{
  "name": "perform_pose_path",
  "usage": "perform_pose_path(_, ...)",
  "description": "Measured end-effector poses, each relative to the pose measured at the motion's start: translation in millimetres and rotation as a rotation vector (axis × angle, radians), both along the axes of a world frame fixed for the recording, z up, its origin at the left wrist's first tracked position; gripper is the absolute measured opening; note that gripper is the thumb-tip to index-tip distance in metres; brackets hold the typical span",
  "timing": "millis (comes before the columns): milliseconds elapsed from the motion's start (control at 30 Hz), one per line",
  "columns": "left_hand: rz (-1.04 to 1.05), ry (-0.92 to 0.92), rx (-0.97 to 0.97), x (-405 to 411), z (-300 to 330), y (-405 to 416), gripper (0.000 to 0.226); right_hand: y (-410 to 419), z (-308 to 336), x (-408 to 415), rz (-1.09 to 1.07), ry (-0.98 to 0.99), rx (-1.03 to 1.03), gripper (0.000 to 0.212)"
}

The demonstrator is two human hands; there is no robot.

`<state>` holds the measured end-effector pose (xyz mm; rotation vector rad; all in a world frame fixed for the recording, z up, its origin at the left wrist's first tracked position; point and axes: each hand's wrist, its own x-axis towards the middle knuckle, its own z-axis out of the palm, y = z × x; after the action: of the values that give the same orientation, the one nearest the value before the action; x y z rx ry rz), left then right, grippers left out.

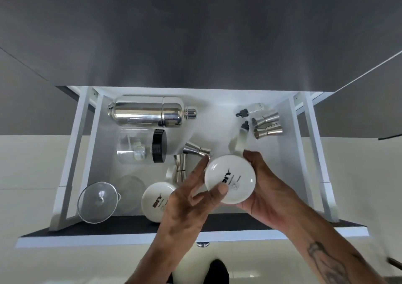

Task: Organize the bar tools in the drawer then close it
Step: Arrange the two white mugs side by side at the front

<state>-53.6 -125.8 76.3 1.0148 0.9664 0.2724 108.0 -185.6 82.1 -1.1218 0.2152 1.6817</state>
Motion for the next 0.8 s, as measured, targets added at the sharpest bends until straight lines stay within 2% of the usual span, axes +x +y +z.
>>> perform_pose_path(67, 0.080, -0.029, -0.109, -3.5, 0.4, -5.4, 0.059, -5.1, -5.5, -5.8, 0.054, -0.006, -0.021, 0.047)
perform_pose_path(133, 0.131, -0.034, -0.186, -5.9, 1.6, -7.7, 0.055, -5.2, -7.0, -8.3, 0.186, -0.116, -0.123, 0.054)
perform_pose_path(233, 0.190, 0.027, -0.185, -5.9, -0.9, -6.8, 0.051, -6.6, -5.4, -16.2, 0.472, -0.590, -0.292, 0.060)
perform_pose_path(267, 0.188, 0.050, -0.184, -5.1, -1.4, -6.4, 0.049, -9.3, -5.9, -19.7, 0.496, -0.736, -0.299, 0.058)
perform_pose_path(333, 0.133, 0.121, -0.185, -2.1, -1.3, -6.2, 0.039, -18.6, -8.9, -24.8, 0.452, -0.875, -0.273, 0.051)
perform_pose_path(433, 0.015, 0.299, -0.154, 1.0, -8.5, -6.5, 0.020, -31.1, -14.5, -26.1, 0.573, -0.951, -0.145, 0.053)
perform_pose_path(500, -0.114, 0.455, -0.046, 1.4, -16.3, -4.2, 0.023, -29.5, -21.5, -20.6, 0.715, -1.004, -0.145, 0.057)
perform_pose_path(600, -0.363, 0.701, 0.153, 3.5, -16.9, 5.3, 0.027, -19.9, -34.2, -15.3, 0.832, -1.048, -0.132, 0.045)
perform_pose_path(700, -0.439, 0.767, 0.182, 9.8, -13.4, 11.3, 0.029, -11.7, -44.7, -17.5, 0.850, -1.054, -0.136, 0.039)
perform_pose_path(800, -0.559, 0.908, 0.263, 22.1, -12.0, 15.8, 0.031, -9.6, -55.5, -18.6, 0.836, -1.072, -0.167, 0.038)
